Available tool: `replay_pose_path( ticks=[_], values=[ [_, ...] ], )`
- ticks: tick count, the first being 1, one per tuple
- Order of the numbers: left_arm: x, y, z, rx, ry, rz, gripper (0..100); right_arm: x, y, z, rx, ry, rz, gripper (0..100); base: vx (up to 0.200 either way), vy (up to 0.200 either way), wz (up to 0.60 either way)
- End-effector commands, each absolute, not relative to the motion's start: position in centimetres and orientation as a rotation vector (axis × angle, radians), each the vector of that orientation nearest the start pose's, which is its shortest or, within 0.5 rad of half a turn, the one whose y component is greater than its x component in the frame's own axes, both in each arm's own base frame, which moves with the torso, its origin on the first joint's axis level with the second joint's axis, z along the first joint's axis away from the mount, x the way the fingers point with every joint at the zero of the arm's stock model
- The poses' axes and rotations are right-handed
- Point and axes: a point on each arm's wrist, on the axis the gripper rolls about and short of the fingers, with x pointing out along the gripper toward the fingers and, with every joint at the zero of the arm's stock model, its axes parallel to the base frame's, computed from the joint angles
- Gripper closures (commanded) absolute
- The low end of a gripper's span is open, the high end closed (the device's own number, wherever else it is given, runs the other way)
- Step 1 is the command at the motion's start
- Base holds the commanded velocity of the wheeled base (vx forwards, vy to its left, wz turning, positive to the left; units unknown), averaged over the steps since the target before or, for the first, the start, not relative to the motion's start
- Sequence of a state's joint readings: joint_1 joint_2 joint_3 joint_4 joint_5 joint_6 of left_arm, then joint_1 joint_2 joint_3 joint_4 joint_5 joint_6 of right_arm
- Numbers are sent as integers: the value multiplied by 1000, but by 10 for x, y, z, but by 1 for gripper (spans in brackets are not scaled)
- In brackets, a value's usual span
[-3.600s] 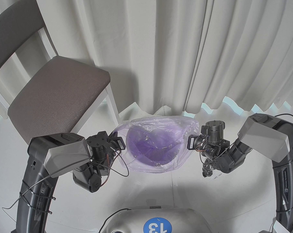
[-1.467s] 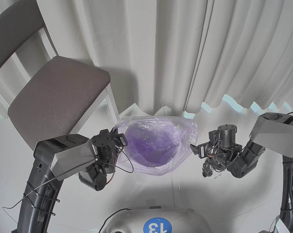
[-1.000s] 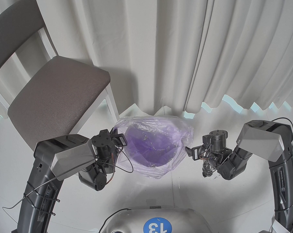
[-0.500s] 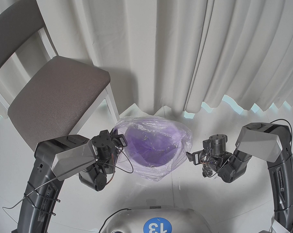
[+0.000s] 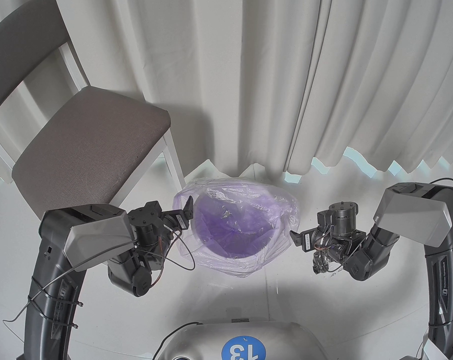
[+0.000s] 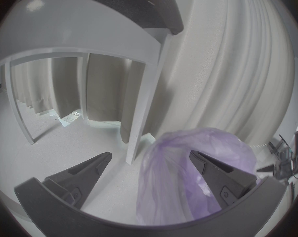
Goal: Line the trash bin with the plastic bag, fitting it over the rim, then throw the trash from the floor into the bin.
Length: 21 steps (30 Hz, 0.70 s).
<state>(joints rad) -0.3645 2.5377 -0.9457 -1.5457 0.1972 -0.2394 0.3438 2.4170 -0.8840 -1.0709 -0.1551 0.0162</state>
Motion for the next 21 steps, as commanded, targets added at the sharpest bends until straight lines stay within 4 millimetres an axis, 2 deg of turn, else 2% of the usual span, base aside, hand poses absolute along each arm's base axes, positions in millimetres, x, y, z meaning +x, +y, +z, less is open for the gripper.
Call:
replay_pose_path(
  ticks=[1,6,12,15,21],
  values=[
    [376,-126,7,-190,109,-212,0,367,131,0,-111,426,198,0,0,0,0],
    [370,-114,-4,-60,150,-197,0,364,133,-1,-113,430,206,0,0,0,0],
    [363,-110,-18,28,206,-199,0,364,133,-1,-114,431,205,0,0,0,0],
    [367,-113,-32,58,214,-194,0,364,133,-1,-115,431,206,0,0,0,0],
    [376,-119,-42,43,201,-188,0,364,133,-1,-115,431,206,0,0,0,0]
  ],
)
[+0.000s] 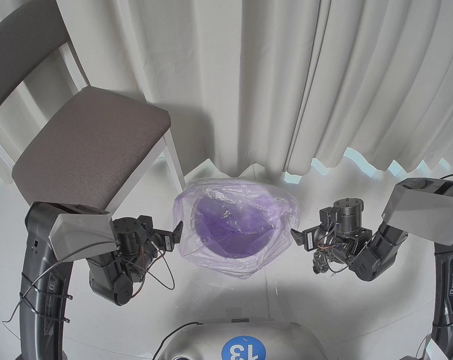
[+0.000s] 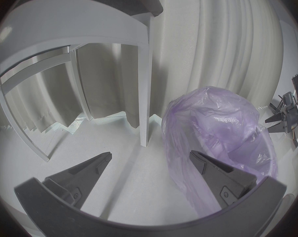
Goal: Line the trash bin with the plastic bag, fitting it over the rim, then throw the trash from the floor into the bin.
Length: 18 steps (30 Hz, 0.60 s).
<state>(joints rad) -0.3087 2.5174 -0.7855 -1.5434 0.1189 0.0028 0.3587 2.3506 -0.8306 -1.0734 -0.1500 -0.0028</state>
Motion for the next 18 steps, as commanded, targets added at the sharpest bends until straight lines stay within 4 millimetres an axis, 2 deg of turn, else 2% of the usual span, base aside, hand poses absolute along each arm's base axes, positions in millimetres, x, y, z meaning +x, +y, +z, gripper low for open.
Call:
replay_pose_path(
  ticks=[1,4,6,7,11,18],
  values=[
    [376,-119,-42,43,201,-188,0,364,133,-1,-115,431,206,0,0,0,0],
    [379,-121,-57,46,218,-191,0,365,133,-2,-116,432,206,0,0,0,0],
    [380,-121,-60,46,219,-191,0,365,133,-2,-115,433,207,0,0,0,0],
    [385,-123,-70,39,221,-187,0,365,133,-2,-115,431,206,0,0,0,0],
    [395,-129,-90,26,212,-151,0,366,134,-1,-112,424,206,0,0,0,0],
    [407,-134,-89,-14,160,-109,0,365,132,2,-110,421,203,0,0,0,0]
  ],
)
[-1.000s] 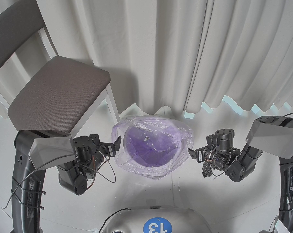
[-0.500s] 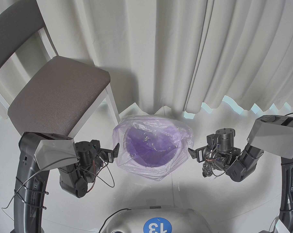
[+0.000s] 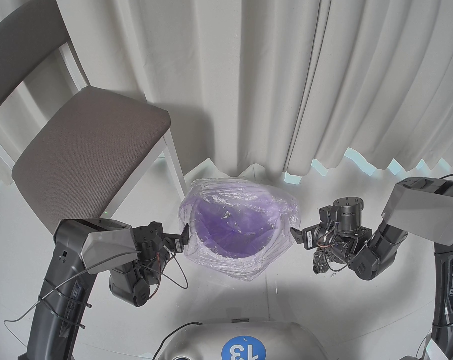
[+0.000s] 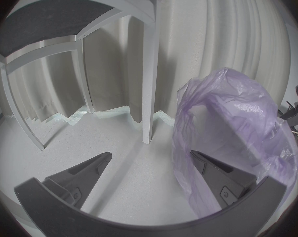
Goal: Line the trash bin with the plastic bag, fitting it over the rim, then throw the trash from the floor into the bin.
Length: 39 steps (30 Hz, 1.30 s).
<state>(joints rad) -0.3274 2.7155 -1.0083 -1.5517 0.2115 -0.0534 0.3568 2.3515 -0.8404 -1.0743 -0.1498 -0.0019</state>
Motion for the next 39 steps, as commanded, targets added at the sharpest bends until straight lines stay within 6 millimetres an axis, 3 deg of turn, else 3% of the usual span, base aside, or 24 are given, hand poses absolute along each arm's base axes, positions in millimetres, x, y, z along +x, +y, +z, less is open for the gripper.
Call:
replay_pose_path(
  ticks=[1,4,10,16,23,25,33,37,39],
  values=[
    [407,-134,-88,-15,158,-109,0,365,132,2,-110,421,203,0,0,0,0],
    [408,-135,-80,-36,136,-108,0,364,131,10,-104,399,201,0,0,0,0],
    [403,-131,-51,-76,108,-105,0,357,127,45,-62,323,193,0,0,0,0],
    [391,-127,-30,-75,108,-139,0,344,127,75,-134,298,220,0,0,0,0],
    [386,-128,-12,-76,82,-150,0,337,146,81,-215,273,285,0,0,0,0],
    [383,-130,5,-84,49,-159,0,336,165,86,-257,249,337,0,0,0,0],
    [360,-149,39,-101,5,-227,0,352,194,97,-387,265,442,0,0,0,0],
    [352,-150,54,-107,-15,-240,0,360,197,98,-486,266,478,0,0,0,0],
    [343,-149,68,-113,-35,-269,0,374,202,99,-580,242,522,0,0,0,0]
  ],
)
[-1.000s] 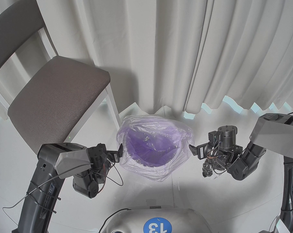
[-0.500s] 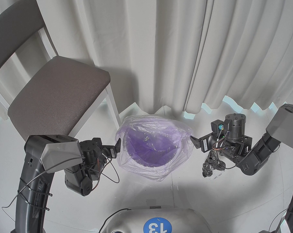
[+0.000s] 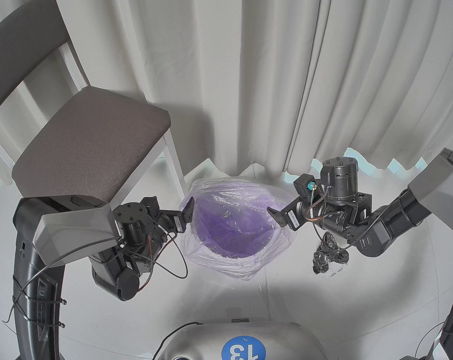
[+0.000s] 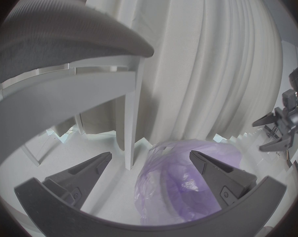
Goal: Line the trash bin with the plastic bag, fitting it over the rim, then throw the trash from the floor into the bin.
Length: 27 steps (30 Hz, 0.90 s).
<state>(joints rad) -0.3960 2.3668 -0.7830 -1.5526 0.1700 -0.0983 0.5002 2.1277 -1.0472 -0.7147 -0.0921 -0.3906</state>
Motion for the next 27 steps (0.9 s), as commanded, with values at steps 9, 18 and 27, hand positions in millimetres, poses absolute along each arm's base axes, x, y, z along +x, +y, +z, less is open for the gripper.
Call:
replay_pose_path(
  ticks=[9,18,27],
  values=[
    [332,-141,96,-132,-90,-295,0,405,220,69,-620,277,580,0,0,0,0],
    [334,-139,95,-131,-89,-289,0,425,224,49,-618,283,570,0,0,0,0],
    [338,-138,90,-128,-79,-282,0,437,221,45,-611,276,554,0,0,0,0]
  ],
)
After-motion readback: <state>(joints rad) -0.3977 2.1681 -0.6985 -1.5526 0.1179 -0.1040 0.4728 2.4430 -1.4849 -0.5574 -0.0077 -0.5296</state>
